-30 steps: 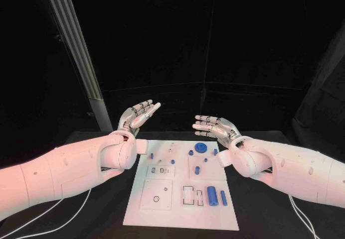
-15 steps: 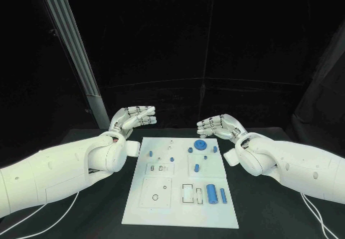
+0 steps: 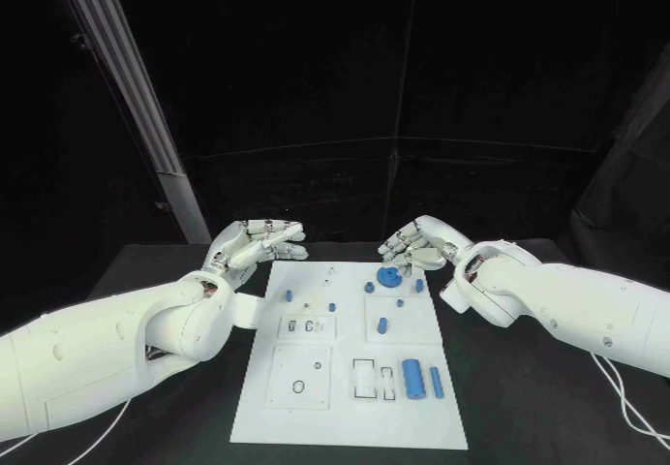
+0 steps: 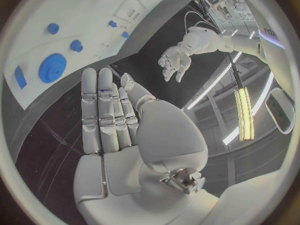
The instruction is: Assemble the parts on the task board
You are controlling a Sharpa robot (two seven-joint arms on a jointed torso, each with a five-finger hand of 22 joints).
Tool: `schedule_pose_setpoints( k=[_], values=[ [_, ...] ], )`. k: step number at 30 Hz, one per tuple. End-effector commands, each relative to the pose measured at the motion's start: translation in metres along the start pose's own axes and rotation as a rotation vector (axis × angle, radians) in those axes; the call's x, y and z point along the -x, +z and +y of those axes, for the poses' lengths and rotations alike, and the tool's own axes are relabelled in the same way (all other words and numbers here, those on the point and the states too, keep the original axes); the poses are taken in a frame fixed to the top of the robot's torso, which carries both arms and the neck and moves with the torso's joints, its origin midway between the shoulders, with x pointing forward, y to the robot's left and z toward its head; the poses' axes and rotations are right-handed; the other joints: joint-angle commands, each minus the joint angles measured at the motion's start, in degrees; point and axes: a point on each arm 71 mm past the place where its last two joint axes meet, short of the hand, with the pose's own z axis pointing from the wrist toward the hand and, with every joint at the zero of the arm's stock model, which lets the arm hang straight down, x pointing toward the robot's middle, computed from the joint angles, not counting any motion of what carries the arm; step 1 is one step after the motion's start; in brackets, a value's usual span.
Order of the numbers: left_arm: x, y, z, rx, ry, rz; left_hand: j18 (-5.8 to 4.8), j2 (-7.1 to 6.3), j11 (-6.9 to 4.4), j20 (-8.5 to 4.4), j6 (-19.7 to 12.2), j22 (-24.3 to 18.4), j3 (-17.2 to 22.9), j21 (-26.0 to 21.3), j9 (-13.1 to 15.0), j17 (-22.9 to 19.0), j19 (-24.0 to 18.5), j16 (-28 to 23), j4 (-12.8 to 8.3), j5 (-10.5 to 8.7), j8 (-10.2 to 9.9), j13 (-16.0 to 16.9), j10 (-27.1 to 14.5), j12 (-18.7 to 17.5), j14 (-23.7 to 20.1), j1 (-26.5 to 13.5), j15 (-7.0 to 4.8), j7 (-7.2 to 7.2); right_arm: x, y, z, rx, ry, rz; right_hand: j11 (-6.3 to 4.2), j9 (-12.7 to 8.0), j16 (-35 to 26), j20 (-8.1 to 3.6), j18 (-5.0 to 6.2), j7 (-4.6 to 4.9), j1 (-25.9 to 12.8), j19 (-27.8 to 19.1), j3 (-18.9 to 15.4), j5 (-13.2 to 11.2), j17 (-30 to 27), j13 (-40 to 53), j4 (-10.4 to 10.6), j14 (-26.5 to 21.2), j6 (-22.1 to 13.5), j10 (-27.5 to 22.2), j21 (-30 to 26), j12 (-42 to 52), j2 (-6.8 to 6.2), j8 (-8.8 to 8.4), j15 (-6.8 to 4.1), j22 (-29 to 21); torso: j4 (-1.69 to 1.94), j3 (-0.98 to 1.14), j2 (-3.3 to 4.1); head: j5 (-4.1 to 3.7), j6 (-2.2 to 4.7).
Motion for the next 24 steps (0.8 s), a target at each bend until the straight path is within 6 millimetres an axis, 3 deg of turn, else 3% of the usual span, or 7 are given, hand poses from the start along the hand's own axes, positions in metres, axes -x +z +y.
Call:
schedule_pose_setpoints(
  k=[1,3,6,8,16,24],
  values=[
    [-0.008,-0.003,-0.004,-0.014,-0.013,0.066,0.77,0.02,-0.16,-0.08,0.5,0.1,0.1,0.2,0.1,0.1,0.3,0.1,-0.4,0.22,-0.3,-0.1,0.4,-0.2,0.4,0.5,-0.06,0.12,-0.003,0.004,0.002,-0.039,-0.282,0.075,-0.57,-0.1,2.2,-0.61,-0.72,-0.25,-0.7,4.4,1.0,0.7,1.7,0.0,0.1,2.9,0.8,1.5,8.1,-0.7,-0.82,-0.62,-0.66,10.0,0.17,-0.15,1.93,-0.21,0.66],
    [-0.010,-0.005,-0.004,-0.012,-0.019,0.076,0.77,0.02,-0.17,-0.08,0.5,0.1,0.1,0.2,0.1,0.1,0.3,0.0,-0.4,0.23,-0.3,-0.1,0.5,-0.2,0.4,0.6,-0.06,0.12,-0.003,0.006,0.003,-0.045,-0.344,0.078,-0.89,-0.1,4.6,-1.09,-2.28,-0.47,-1.5,8.6,2.0,0.9,3.5,0.0,0.1,4.8,1.4,2.2,16.1,-1.4,-1.52,-1.21,-1.04,20.8,0.22,-0.17,2.45,-0.31,0.87],
    [-0.013,-0.007,-0.005,-0.006,-0.028,0.090,0.76,0.02,-0.17,-0.08,0.5,0.1,0.1,0.2,0.1,0.1,0.3,0.0,-0.4,0.24,-0.3,-0.1,0.5,-0.3,0.4,0.6,-0.05,0.11,-0.004,0.010,0.007,-0.051,-0.436,0.086,-1.02,-0.1,14.3,-1.48,-4.81,-0.39,-4.1,14.1,6.1,1.4,9.6,0.1,0.1,4.4,2.4,2.0,29.5,-1.4,-3.52,-3.21,-1.07,39.0,0.30,-0.19,3.25,-0.43,0.99],
    [-0.014,-0.008,-0.004,-0.002,-0.032,0.096,0.76,0.02,-0.16,-0.08,0.5,0.1,0.1,0.2,0.1,0.1,0.3,0.0,-0.4,0.25,-0.3,-0.1,0.5,-0.3,0.4,0.6,-0.05,0.11,-0.005,0.013,0.009,-0.053,-0.478,0.092,-0.87,-0.1,16.3,-1.16,-5.74,-0.49,-4.4,15.9,7.1,1.4,10.7,0.0,0.2,4.7,2.5,1.2,32.4,-1.6,-3.70,-3.26,-1.00,44.1,0.37,-0.22,3.62,-0.45,1.15],
    [-0.015,-0.011,-0.005,0.006,-0.039,0.107,0.74,0.01,-0.16,-0.09,0.5,0.0,0.0,0.2,0.0,0.1,0.3,-0.1,-0.5,0.27,-0.4,-0.1,0.5,-0.3,0.3,0.5,-0.03,0.11,-0.011,0.020,0.019,-0.040,-0.561,0.107,-0.09,-0.1,27.0,-0.23,-7.22,-0.03,-5.7,19.2,9.5,1.3,17.7,0.1,0.3,4.2,1.7,-1.5,37.7,-1.5,-5.09,-3.30,-0.22,53.1,0.55,-0.22,4.89,-0.56,1.64],
    [-0.016,-0.012,-0.005,0.013,-0.043,0.115,0.74,0.01,-0.16,-0.09,0.5,0.0,0.0,0.2,0.0,0.1,0.3,-0.1,-0.5,0.27,-0.4,-0.1,0.5,-0.3,0.3,0.5,-0.03,0.11,-0.017,0.025,0.028,-0.027,-0.589,0.122,0.17,-0.2,32.5,0.08,-7.60,0.23,-6.1,20.1,10.0,1.3,22.3,0.1,0.3,3.5,1.0,-2.1,38.9,-1.5,-5.46,-3.34,0.05,55.3,0.62,-0.21,5.49,-0.66,1.61]
  ],
)
